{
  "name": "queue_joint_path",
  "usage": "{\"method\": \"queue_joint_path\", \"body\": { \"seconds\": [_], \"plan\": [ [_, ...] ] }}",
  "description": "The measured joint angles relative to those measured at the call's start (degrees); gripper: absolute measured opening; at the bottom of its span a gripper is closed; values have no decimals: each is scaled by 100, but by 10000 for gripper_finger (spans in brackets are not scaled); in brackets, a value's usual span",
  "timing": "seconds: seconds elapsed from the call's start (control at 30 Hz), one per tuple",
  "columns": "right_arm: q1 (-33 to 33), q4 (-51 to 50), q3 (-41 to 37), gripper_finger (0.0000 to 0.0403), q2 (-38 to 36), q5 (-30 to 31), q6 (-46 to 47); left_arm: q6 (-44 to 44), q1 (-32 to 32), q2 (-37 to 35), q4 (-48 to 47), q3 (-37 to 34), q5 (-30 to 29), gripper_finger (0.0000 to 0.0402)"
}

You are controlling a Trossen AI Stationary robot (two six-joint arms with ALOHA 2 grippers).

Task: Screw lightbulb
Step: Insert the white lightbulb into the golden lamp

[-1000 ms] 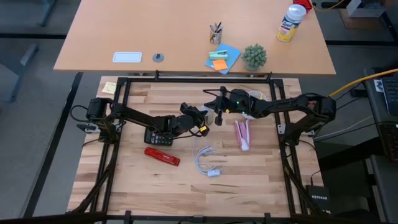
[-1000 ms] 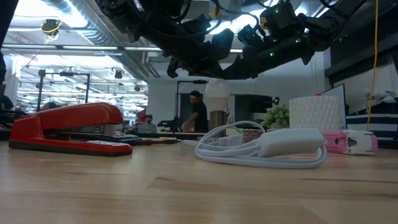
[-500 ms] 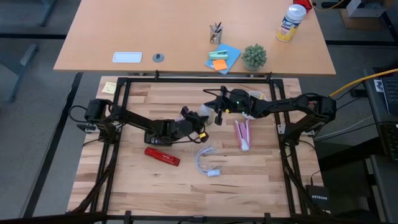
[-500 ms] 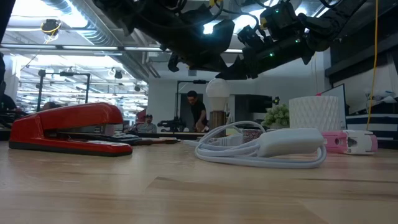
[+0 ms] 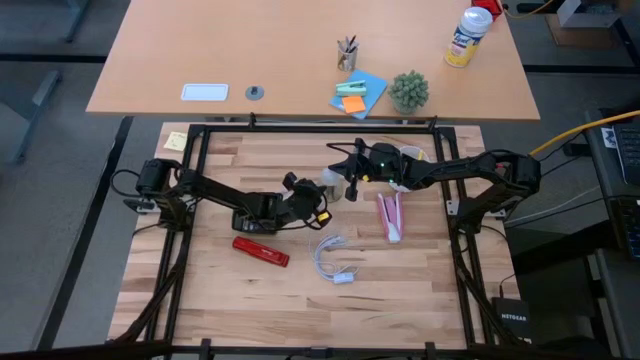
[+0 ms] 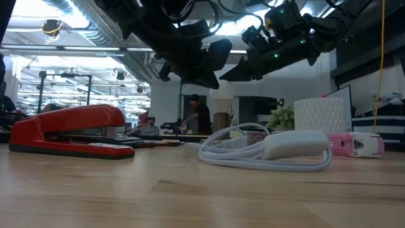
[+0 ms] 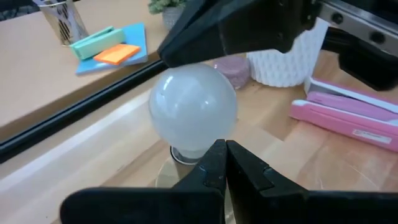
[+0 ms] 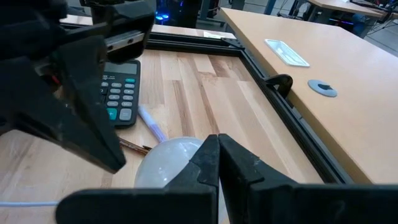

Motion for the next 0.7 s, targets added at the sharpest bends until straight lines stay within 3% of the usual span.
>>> {"method": "queue_joint_path", "body": {
  "seconds": [0.7],
  "plan": [
    [-2,-42,-2,7,0,39,454,-203,262,0,-4,2,-129,1]
  ]
}}
